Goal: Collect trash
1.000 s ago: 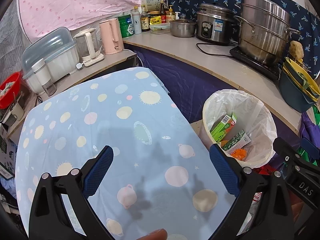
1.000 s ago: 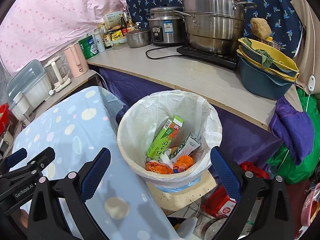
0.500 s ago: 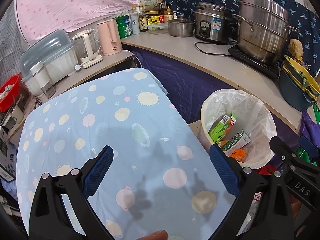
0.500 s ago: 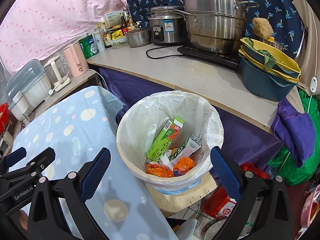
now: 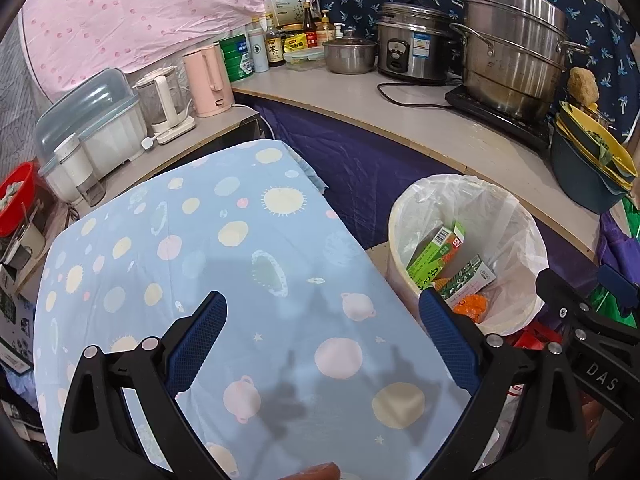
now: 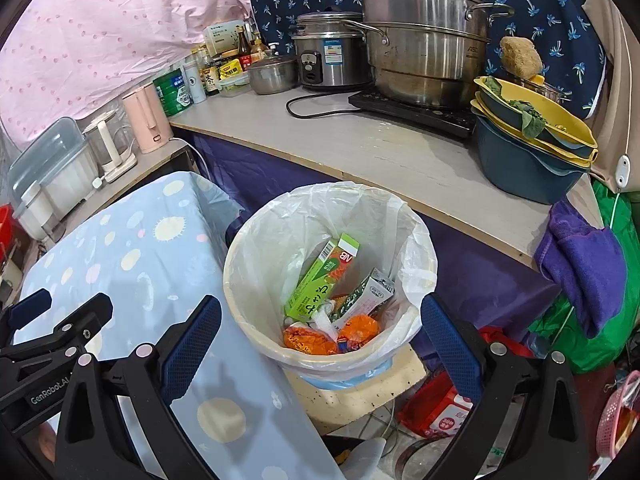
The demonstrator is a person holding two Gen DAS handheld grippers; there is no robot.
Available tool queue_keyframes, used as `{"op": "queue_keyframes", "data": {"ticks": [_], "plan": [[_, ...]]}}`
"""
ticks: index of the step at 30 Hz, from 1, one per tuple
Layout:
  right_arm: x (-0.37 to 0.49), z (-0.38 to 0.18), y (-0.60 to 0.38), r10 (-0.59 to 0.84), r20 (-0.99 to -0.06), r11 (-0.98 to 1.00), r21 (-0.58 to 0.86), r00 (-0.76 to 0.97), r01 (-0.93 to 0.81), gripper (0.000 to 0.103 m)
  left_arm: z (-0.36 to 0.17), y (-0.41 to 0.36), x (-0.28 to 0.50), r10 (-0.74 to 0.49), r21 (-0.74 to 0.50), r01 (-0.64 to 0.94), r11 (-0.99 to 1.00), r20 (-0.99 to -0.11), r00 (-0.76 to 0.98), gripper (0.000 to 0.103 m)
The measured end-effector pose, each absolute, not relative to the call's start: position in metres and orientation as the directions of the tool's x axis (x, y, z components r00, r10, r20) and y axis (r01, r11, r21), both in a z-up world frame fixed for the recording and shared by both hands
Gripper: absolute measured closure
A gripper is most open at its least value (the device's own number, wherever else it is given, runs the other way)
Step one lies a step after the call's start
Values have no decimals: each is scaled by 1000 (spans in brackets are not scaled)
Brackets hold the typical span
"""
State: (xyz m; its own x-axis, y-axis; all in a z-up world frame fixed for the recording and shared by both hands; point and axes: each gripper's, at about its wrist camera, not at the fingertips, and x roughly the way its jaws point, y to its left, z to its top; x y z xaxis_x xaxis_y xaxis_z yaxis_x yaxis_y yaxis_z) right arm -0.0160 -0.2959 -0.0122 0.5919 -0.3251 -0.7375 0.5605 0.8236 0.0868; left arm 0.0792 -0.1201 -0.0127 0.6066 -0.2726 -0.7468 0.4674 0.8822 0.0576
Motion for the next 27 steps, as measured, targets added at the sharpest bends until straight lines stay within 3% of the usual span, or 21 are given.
{"op": "queue_keyframes", "data": {"ticks": [27], "plan": [[-45, -15, -302, -343, -757, 792, 86, 556, 605, 7, -17, -142, 50, -274, 101, 541, 835, -777, 567, 12]]}}
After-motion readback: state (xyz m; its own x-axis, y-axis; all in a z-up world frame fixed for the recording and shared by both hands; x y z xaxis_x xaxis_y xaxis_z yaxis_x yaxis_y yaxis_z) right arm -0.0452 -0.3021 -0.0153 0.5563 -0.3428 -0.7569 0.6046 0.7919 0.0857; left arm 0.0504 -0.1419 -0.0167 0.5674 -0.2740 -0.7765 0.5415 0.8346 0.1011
